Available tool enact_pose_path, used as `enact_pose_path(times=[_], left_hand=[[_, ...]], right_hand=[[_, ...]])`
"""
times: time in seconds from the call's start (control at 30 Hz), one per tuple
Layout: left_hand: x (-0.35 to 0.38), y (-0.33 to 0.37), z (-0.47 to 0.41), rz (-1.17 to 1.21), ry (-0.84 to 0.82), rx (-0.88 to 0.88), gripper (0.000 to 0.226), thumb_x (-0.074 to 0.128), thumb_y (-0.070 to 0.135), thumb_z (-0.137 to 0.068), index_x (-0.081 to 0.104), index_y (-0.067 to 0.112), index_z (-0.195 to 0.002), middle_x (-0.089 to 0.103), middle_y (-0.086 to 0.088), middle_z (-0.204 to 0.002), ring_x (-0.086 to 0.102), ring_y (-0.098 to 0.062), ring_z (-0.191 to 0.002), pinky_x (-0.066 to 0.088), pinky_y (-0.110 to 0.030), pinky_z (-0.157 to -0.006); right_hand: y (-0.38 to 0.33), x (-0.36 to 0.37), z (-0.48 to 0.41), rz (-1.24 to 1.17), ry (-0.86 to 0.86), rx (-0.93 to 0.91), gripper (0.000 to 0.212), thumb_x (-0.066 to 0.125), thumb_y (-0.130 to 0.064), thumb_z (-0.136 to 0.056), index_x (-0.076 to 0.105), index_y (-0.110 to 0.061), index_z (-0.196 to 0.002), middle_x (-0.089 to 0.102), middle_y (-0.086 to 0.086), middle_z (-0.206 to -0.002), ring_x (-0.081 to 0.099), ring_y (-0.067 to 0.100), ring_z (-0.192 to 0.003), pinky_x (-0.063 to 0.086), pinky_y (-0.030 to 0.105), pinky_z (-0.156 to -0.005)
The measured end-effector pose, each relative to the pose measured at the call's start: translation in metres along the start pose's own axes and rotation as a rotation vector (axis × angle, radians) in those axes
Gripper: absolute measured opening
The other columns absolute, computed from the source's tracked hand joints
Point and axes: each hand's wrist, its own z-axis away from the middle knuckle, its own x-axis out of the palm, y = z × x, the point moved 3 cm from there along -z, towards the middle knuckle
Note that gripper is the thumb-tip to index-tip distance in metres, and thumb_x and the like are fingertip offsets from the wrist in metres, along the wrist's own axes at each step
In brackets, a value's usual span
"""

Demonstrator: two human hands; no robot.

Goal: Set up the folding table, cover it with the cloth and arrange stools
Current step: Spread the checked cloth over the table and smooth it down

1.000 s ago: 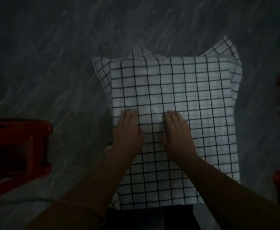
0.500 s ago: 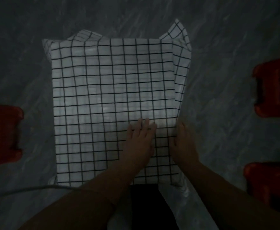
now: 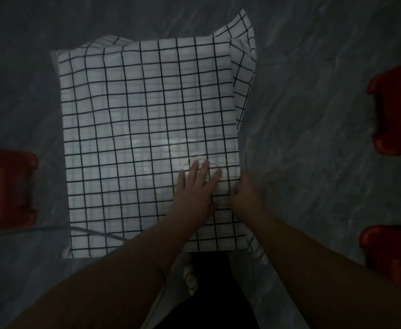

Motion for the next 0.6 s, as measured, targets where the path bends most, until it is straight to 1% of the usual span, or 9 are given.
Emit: enact_pose_path(times=[0.07,0.13,0.2,0.27,0.3,0.37,0.47,0.53,0.6], left_hand=[[-0.007,0.003,0.001,0.018,-0.006,-0.014,0.085,0.055,0.047,-0.093,0.0,0.032,-0.157,-0.011,-0.006,-0.166,-0.015,-0.029,-0.151,0.0,-0.057,-0.121],[-0.014,0.007,0.004,0.037,0.002,-0.024,0.081,0.052,0.048,-0.096,0.002,0.03,-0.158,-0.008,-0.006,-0.166,-0.013,-0.029,-0.152,-0.002,-0.057,-0.121],[-0.021,0.012,0.014,0.037,0.017,-0.018,0.078,0.048,0.047,-0.098,0.003,0.027,-0.158,-0.005,-0.005,-0.167,-0.011,-0.028,-0.152,-0.004,-0.057,-0.12],[-0.03,0.017,0.032,0.047,0.039,-0.016,0.074,0.045,0.043,-0.1,0.004,0.025,-0.158,-0.002,-0.006,-0.167,-0.008,-0.028,-0.152,-0.004,-0.057,-0.121],[-0.035,0.018,0.044,0.057,0.046,-0.022,0.072,0.043,0.04,-0.1,0.004,0.023,-0.158,-0.001,-0.006,-0.167,-0.006,-0.028,-0.153,-0.003,-0.057,-0.121],[-0.047,0.021,0.074,0.082,0.036,-0.042,0.07,0.042,0.039,-0.101,0.005,0.021,-0.158,0.003,-0.007,-0.166,-0.001,-0.029,-0.152,0.002,-0.056,-0.121],[-0.074,0.026,0.134,0.107,0.038,-0.13,0.069,0.041,0.04,-0.101,0.007,0.021,-0.157,0.008,-0.008,-0.166,0.003,-0.029,-0.152,0.005,-0.057,-0.121],[-0.099,0.031,0.178,0.146,0.057,-0.185,0.068,0.039,0.042,-0.102,0.006,0.022,-0.158,0.009,-0.007,-0.166,0.002,-0.028,-0.152,0.005,-0.057,-0.121],[-0.125,0.037,0.224,0.194,0.101,-0.224,0.068,0.039,0.042,-0.102,0.008,0.022,-0.158,0.012,-0.005,-0.165,0.005,-0.028,-0.152,0.007,-0.057,-0.121]], right_hand=[[-0.004,-0.005,0.005,0.013,-0.03,-0.018,0.058,0.053,-0.009,-0.097,0.035,-0.015,-0.152,0.051,0.01,-0.141,0.05,0.028,-0.128,0.036,0.024,-0.1],[-0.006,-0.01,0.013,0.025,-0.041,-0.058,0.056,0.054,-0.014,-0.095,0.039,-0.02,-0.148,0.056,0.006,-0.137,0.056,0.025,-0.121,0.044,0.029,-0.101],[-0.005,-0.018,0.024,0.051,-0.005,-0.082,0.043,0.055,-0.015,-0.095,0.048,-0.013,-0.137,0.064,0.006,-0.114,0.063,0.019,-0.098,0.052,0.032,-0.091],[-0.007,-0.028,0.044,0.083,0.027,-0.131,0.032,0.055,-0.008,-0.096,0.053,-0.007,-0.128,0.06,-0.006,-0.091,0.053,0.004,-0.077,0.044,0.014,-0.078],[-0.008,-0.032,0.054,0.1,0.039,-0.152,0.033,0.055,-0.005,-0.097,0.052,-0.005,-0.13,0.058,-0.008,-0.096,0.051,0.002,-0.079,0.036,0.007,-0.075],[-0.01,-0.044,0.081,0.142,0.031,-0.168,0.042,0.053,-0.008,-0.099,0.046,-0.001,-0.14,0.052,-0.002,-0.114,0.051,0.011,-0.104,0.027,0.006,-0.085],[-0.029,-0.07,0.144,0.266,0.076,-0.24,0.047,0.051,-0.017,-0.101,0.043,0.0,-0.144,0.051,0.015,-0.14,0.046,0.028,-0.13,0.026,0.024,-0.109],[-0.048,-0.094,0.192,0.343,0.132,-0.371,0.053,0.049,-0.024,-0.097,0.045,0.001,-0.144,0.048,0.023,-0.144,0.044,0.036,-0.134,0.024,0.033,-0.115],[-0.064,-0.12,0.241,0.408,0.116,-0.426,0.056,0.054,-0.024,-0.096,0.043,-0.003,-0.147,0.045,0.021,-0.148,0.041,0.036,-0.137,0.023,0.035,-0.116]])
